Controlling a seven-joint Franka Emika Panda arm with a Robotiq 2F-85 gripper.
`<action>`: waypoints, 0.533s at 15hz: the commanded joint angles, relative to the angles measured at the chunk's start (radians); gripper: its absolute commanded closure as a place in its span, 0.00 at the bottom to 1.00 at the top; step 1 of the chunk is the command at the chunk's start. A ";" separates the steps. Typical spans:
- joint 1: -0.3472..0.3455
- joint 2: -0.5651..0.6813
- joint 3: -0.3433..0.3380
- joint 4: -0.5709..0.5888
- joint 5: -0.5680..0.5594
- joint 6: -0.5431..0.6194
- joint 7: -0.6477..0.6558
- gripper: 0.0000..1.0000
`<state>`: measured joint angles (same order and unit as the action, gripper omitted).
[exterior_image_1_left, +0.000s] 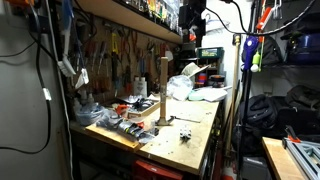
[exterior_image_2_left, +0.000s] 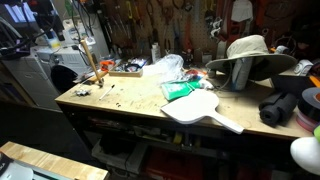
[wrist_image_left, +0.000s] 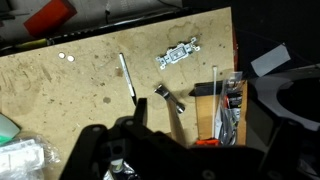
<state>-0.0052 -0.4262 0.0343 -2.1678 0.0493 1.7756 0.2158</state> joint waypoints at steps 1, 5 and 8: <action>-0.005 0.001 0.004 0.002 0.001 -0.002 -0.002 0.00; -0.020 0.005 -0.022 0.014 0.040 0.018 0.023 0.00; -0.065 -0.007 -0.086 0.018 0.094 0.031 0.039 0.00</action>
<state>-0.0315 -0.4259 0.0023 -2.1546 0.0784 1.7916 0.2384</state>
